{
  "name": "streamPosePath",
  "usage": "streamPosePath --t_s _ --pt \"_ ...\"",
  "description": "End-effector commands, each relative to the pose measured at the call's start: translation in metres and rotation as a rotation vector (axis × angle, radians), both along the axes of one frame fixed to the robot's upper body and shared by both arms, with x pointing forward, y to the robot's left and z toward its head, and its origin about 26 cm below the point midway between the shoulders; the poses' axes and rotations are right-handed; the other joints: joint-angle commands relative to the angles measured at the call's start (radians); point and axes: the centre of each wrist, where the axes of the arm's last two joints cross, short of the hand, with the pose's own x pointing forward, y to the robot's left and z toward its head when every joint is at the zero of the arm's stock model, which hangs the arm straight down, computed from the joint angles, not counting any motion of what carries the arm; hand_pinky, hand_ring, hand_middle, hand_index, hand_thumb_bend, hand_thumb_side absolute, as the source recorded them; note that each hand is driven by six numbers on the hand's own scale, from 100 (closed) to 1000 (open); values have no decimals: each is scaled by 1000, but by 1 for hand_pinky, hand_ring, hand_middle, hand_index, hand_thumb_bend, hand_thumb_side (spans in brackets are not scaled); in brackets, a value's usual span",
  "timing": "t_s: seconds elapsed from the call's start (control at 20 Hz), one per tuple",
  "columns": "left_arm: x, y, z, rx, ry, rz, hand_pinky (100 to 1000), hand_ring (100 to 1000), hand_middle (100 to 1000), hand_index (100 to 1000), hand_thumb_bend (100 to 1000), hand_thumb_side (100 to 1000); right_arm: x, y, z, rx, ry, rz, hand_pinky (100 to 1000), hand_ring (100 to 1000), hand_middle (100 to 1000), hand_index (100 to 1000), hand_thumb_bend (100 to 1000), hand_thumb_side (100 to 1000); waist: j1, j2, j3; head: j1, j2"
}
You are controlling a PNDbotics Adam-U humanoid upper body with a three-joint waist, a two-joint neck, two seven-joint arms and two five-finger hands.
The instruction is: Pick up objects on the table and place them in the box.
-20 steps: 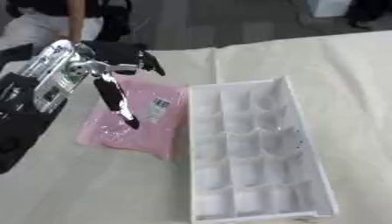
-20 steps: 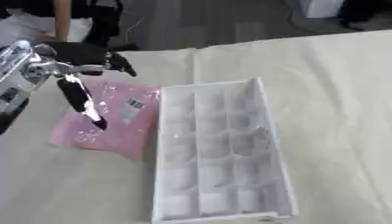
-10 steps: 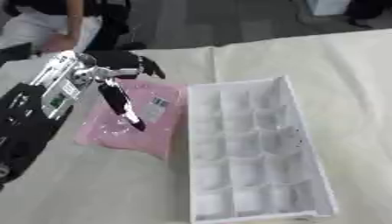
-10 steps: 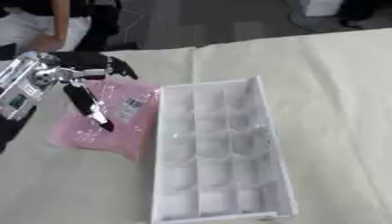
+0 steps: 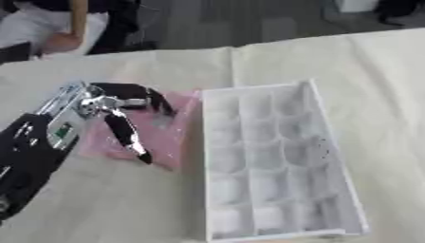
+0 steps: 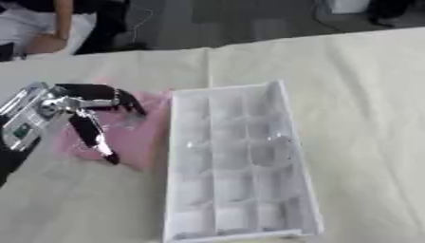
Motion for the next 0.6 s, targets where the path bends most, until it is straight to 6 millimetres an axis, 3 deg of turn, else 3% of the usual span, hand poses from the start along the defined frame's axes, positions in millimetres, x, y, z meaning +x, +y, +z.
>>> streamPosePath --t_s 0.05,0.35,0.6 --pt "-1 5 -10 -21 19 28 698 796 833 903 1000 498 -5 0 10 -8 -38 4 649 757 763 759 100 915 -7 -5 0 -4 -2" --pt "-2 6 -33 -69 16 94 695 782 825 889 1000 499 -5 0 11 -4 -39 10 648 756 764 758 100 915 -11 2 -7 -3 -2" --pt "3 15 -48 -101 -3 167 634 718 782 840 1000 522 -5 1 11 -5 -39 15 647 755 763 758 100 916 -19 1 -17 -3 -2"
